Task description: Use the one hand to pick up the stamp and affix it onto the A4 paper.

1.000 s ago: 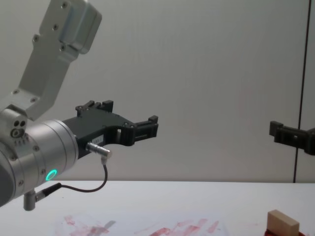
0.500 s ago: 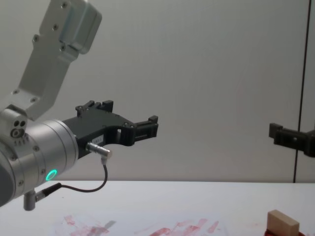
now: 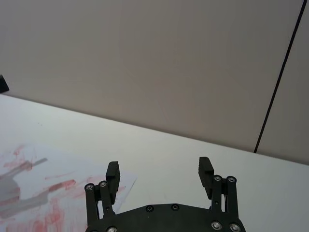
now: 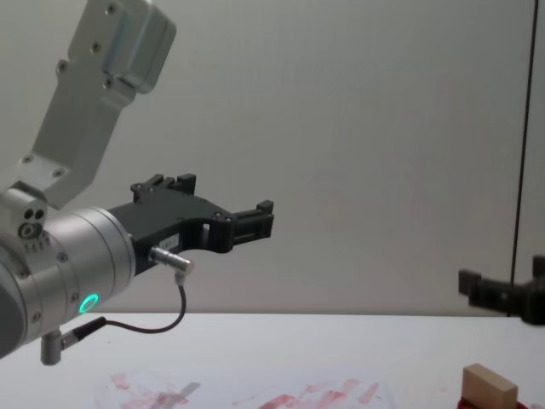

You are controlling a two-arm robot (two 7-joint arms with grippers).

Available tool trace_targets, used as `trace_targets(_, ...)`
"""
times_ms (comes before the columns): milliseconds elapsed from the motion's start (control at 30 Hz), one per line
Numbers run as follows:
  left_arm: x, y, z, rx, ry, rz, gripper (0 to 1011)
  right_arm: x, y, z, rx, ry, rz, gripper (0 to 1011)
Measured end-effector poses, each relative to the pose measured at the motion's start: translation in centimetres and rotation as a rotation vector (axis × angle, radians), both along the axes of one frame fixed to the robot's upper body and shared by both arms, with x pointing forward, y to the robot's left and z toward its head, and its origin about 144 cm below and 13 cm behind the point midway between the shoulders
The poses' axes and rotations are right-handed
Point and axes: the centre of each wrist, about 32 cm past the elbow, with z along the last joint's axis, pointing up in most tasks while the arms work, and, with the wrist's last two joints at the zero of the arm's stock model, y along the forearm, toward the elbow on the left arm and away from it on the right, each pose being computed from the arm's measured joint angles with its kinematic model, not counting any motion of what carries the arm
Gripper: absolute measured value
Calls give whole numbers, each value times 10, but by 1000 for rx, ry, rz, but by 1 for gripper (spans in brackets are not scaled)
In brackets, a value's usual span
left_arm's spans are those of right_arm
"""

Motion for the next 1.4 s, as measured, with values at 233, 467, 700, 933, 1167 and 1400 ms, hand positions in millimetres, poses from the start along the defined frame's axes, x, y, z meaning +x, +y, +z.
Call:
trace_targets(233, 0, 0, 0, 0, 0, 0, 1002, 3, -5, -10, -21, 54, 23, 1001)
trace_targets(467, 0, 0, 0, 0, 0, 0, 1002, 7, -8, -20, -46, 94, 38, 1001)
trace_targets(700, 0, 0, 0, 0, 0, 0, 1003, 11, -8, -29, -69, 130, 49, 1001)
trace_targets(933, 0, 0, 0, 0, 0, 0, 1002, 15, -7, -36, -86, 156, 53, 1001)
trace_targets(1167, 0, 0, 0, 0, 0, 0, 1002, 19, -6, -42, -94, 177, 55, 997)
trace_targets(1400, 0, 0, 0, 0, 0, 0, 1002, 22, -5, -47, -101, 195, 59, 843)
